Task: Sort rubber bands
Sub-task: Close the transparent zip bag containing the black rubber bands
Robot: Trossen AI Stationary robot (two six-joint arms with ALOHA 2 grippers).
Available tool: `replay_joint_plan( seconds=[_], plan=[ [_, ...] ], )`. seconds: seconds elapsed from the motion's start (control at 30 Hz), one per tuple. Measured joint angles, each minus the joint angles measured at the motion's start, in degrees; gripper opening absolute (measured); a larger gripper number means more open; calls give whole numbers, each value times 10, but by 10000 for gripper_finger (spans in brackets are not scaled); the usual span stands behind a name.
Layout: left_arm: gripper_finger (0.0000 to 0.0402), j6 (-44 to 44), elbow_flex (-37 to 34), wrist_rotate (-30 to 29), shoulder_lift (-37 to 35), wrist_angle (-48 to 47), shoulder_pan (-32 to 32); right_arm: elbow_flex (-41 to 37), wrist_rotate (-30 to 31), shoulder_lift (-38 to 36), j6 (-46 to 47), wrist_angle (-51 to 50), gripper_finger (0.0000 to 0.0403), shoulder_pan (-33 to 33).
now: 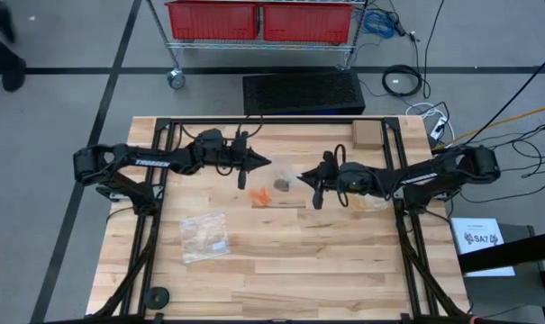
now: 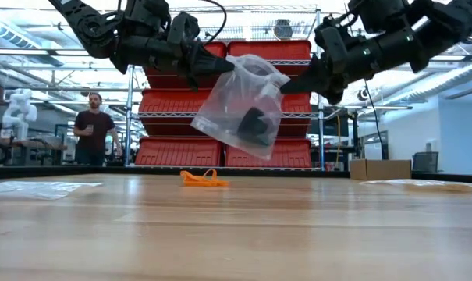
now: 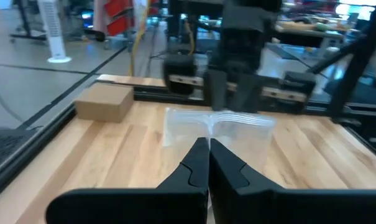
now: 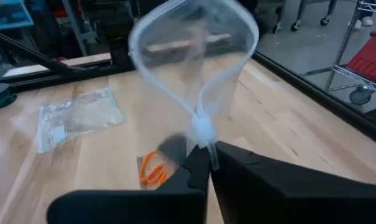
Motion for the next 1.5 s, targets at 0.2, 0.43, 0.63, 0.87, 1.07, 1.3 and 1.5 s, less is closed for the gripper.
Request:
replay_joint_plan(
  seconds=[0.2, 0.43, 0.63, 0.87, 1.07, 1.3, 1.5],
  plan=[
    [0, 4, 0, 3, 0, -1, -16, 58, -1, -7, -22, -102, 1, -10],
    [0, 15, 0, -7, 0, -36, -18, 95, 1, -8, -12, -216, 2, -36],
    [0, 34, 4, -52, -8, -86, -16, 108, 2, -40, 22, -317, 55, -66],
    [0, 89, 78, -143, -28, -242, -18, 113, 2, -118, 23, -396, 132, -79],
    [0, 115, 148, -260, -15, -345, -27, 113, 5, -168, 42, -460, 156, -79],
    [0, 119, 187, -330, 18, -379, -36, 113, 5, -175, 52, -480, 152, -78],
    [0, 107, 188, -325, 89, -370, -53, 113, 1, -173, 53, -484, 151, -78]
  ],
)
